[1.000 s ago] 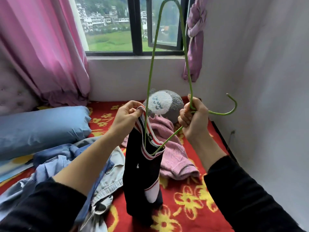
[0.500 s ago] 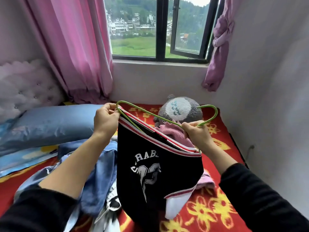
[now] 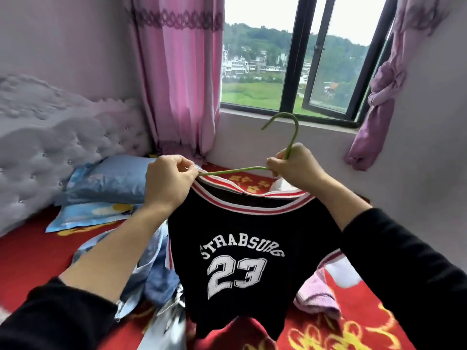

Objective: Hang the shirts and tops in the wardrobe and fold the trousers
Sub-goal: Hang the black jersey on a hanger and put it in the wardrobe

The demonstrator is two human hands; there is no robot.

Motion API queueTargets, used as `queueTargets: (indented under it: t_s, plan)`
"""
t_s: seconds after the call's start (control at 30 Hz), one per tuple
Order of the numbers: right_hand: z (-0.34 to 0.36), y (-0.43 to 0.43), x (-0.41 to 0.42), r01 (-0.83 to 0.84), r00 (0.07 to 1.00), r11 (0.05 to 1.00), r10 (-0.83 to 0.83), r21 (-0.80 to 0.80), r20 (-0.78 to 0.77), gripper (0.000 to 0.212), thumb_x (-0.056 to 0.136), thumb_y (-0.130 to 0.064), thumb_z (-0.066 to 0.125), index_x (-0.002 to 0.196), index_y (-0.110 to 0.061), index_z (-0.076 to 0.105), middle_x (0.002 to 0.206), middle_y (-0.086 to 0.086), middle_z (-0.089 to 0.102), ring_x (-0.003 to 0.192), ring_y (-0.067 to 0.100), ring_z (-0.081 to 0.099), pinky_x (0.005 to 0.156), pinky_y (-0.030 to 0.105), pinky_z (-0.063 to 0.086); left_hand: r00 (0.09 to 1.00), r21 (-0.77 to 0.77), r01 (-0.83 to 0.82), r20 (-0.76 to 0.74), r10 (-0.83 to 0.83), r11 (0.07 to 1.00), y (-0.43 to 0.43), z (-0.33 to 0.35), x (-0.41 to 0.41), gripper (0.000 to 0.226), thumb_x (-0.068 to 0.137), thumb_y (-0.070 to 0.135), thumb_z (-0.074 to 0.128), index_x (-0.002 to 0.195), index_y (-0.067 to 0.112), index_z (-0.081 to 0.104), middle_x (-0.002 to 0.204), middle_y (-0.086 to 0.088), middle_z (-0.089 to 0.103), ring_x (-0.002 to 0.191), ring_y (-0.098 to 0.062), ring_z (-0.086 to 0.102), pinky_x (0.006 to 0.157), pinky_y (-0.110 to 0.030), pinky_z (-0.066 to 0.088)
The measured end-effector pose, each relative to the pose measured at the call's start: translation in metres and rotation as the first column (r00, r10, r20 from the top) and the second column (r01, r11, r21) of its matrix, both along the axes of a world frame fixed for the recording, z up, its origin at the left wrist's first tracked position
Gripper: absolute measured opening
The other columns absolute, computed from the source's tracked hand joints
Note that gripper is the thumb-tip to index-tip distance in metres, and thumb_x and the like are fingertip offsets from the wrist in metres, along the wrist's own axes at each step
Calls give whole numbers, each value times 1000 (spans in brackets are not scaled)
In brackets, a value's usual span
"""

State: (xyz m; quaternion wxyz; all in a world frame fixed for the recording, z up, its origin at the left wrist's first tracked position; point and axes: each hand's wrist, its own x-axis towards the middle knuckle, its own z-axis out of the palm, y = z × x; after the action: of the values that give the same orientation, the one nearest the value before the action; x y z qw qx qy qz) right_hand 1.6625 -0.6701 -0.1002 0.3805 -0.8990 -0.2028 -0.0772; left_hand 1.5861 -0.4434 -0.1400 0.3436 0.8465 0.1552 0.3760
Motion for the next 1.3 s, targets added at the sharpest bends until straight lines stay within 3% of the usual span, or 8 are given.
queueTargets:
  t_s: [0.13, 0.23, 0.33, 0.43, 0.57, 1.0, 1.17, 1.3]
  plan:
    - [38, 25, -18, -188, 980, 982, 190, -31, 64, 34, 89, -27, 65, 66, -4, 68, 44, -6, 49, 34, 2, 39, 42, 12, 33, 997, 20, -45, 59, 44, 999, 4, 26, -40, 8, 77, 18, 71, 84, 21, 74, 68, 3, 66, 61, -9, 57, 65, -17, 41]
    - [58, 40, -34, -328, 944, 938, 331, 116, -6, 31, 88, -29, 67, 71, -3, 68, 57, 4, 51, 47, 11, 40, 45, 21, 35, 992, 37, 24, 126, -28, 999, 16, 35, -75, 21, 77, 26, 69, 97, 20, 74, 88, 1, 68, 77, -4, 60, 78, -8, 42]
    - [68, 57, -50, -420, 902, 888, 432, 187, -23, 26, 85, -20, 70, 77, 5, 67, 62, 10, 52, 48, 13, 42, 42, 21, 36, 997, 180, -80, 29, 76, 980, 46, 25, -113, 53, 74, 56, 49, 113, 26, 67, 108, -2, 65, 111, -24, 53, 102, -39, 38]
    - [77, 82, -70, -513, 843, 826, 536, 235, -44, 23, 83, -13, 69, 78, 10, 66, 57, 8, 51, 45, 12, 43, 43, 21, 37, 956, 383, -95, -221, 192, 919, 77, 12, -154, 73, 77, 70, 19, 117, 23, 58, 109, -3, 63, 114, -29, 51, 95, -45, 38]
    - [83, 128, -106, -633, 751, 734, 659, 244, -34, 22, 84, -9, 66, 81, 12, 63, 56, 7, 50, 44, 11, 42, 44, 20, 35, 982, 439, -120, -79, 171, 891, 105, 10, -210, 41, 96, 44, 33, 92, 6, 50, 78, 3, 48, 84, -36, 57, 69, -36, 35]
    - [73, 324, -266, -904, 426, 424, 904, 49, 39, 20, 90, -27, 65, 89, -8, 72, 72, 9, 66, 60, 11, 56, 59, 23, 50, 885, 546, -394, 9, 465, 740, 235, 21, -424, 24, 94, 42, 35, 84, 22, 46, 73, 9, 51, 75, -31, 60, 68, -37, 41]
    - [41, 405, -315, -854, 499, 496, 866, -155, 26, 35, 81, -44, 70, 84, -10, 77, 61, 0, 60, 57, 9, 52, 62, 30, 42, 800, 374, -534, -67, 596, 758, 303, 27, -536, 17, 99, 24, 45, 84, 17, 50, 71, 9, 51, 68, -16, 52, 69, -35, 39]
    - [35, 467, -376, -891, 449, 448, 894, -68, 6, 28, 81, -35, 73, 78, -7, 76, 57, 1, 53, 51, 11, 44, 57, 32, 38, 734, 389, -605, -65, 676, 695, 353, 30, -614, 17, 99, 23, 44, 84, 20, 51, 75, 8, 52, 74, -17, 52, 76, -37, 36]
